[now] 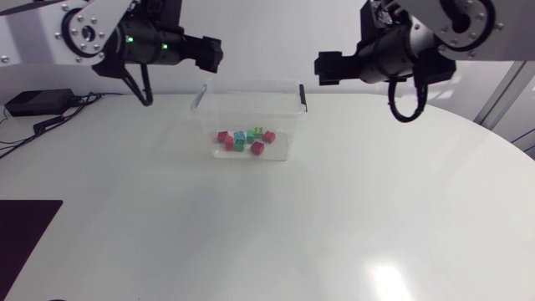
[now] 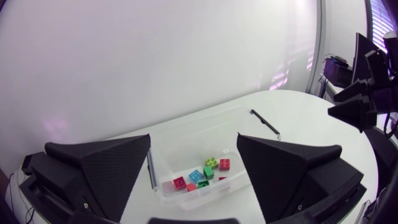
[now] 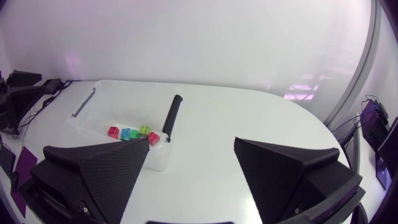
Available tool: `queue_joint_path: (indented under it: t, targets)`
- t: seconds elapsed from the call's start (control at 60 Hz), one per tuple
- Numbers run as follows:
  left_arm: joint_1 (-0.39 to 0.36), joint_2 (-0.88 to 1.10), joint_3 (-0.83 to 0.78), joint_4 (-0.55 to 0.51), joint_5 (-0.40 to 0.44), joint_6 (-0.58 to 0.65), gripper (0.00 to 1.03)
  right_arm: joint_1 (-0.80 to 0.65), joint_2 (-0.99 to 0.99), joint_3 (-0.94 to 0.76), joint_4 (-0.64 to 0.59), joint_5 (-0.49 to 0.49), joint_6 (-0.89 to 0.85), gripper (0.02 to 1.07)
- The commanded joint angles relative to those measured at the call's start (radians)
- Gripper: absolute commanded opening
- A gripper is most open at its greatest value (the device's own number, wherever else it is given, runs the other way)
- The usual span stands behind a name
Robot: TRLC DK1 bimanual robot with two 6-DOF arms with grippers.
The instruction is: Place the duplo bricks in the container
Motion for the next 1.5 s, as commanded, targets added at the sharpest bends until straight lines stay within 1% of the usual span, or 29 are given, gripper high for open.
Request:
queue_joint_path:
  t: [0.0,0.133,0.233,0.417,0.733,0.95,1.167,1.3,1.483]
  targets:
    - [0.047,-0.062,-0.084,0.001,0.004,0.029,0.98,-0.021,-0.060,-0.059,0.001,0.012,-0.022,1.02]
    - [0.104,-0.168,-0.181,0.011,0.004,0.036,0.98,-0.042,-0.138,-0.138,0.015,0.016,-0.034,1.02]
    - [0.128,-0.271,-0.265,0.022,-0.004,0.047,0.98,-0.048,-0.207,-0.205,0.039,0.035,-0.043,1.02]
    - [0.180,-0.431,-0.371,0.024,-0.024,0.049,0.98,-0.048,-0.323,-0.306,0.062,0.070,-0.063,1.02]
    - [0.266,-0.655,-0.537,0.022,-0.027,0.089,0.98,-0.074,-0.499,-0.478,0.144,0.073,-0.118,1.02]
    - [0.301,-0.793,-0.646,0.024,-0.027,0.102,0.98,-0.120,-0.625,-0.581,0.177,0.078,-0.149,1.02]
    - [0.337,-0.938,-0.741,0.014,-0.027,0.113,0.98,-0.169,-0.774,-0.654,0.187,0.117,-0.195,1.02]
    - [0.367,-1.043,-0.815,-0.004,-0.029,0.113,0.98,-0.203,-0.901,-0.722,0.190,0.122,-0.215,1.02]
    - [0.384,-1.182,-0.908,-0.023,-0.033,0.113,0.98,-0.229,-1.063,-0.797,0.183,0.122,-0.253,1.02]
